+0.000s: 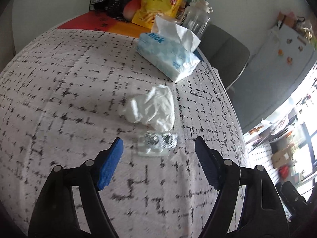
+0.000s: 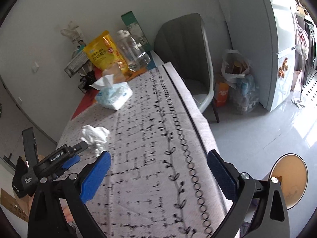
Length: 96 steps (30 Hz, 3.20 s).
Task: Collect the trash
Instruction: 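Close the left tool on the silver pill blister pack and lift it, then grasp the crumpled white tissue with the right tool while the left holds the blister pack, then carry the blister pack and tissue over the white bin with both tools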
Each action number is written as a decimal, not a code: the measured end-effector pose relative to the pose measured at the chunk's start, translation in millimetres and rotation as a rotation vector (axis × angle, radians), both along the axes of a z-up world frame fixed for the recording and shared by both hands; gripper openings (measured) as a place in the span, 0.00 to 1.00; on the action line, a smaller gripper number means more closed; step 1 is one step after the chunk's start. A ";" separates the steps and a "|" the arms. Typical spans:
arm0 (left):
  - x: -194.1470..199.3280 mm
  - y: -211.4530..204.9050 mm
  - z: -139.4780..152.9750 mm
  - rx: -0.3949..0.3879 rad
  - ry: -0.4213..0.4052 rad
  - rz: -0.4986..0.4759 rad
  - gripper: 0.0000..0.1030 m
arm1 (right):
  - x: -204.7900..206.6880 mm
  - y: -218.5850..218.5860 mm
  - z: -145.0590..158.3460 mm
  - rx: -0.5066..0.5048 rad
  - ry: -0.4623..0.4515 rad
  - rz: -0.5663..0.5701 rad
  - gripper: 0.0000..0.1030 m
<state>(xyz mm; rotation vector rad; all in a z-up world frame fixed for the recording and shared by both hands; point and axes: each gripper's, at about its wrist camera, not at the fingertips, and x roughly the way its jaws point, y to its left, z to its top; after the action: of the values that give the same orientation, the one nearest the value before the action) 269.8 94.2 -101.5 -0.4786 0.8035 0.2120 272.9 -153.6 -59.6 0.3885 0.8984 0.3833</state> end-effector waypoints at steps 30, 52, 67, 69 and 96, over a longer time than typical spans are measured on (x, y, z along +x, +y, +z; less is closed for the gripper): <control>-64.2 101.3 12.1 -0.091 -0.154 0.230 0.42 | 29.4 95.5 20.6 -0.139 -0.051 0.147 0.92; -116.8 179.7 -15.4 -0.231 -0.201 0.481 0.42 | 61.9 258.0 -5.0 -0.301 -0.108 0.317 0.92; -114.5 168.9 -12.2 -0.201 -0.216 0.467 0.42 | 57.0 239.8 -17.6 -0.197 0.035 0.383 0.14; -117.4 164.9 -7.4 -0.209 -0.231 0.459 0.42 | 45.4 217.6 -8.8 -0.142 0.041 0.348 0.14; -127.3 13.4 62.9 -0.108 -0.330 0.139 0.42 | -41.9 34.3 37.9 0.005 -0.047 0.080 0.13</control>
<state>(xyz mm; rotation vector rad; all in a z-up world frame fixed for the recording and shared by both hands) 142.6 107.6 -38.6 -0.6530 0.4606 0.2122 231.0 -119.3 -21.7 0.3475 0.8686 0.4662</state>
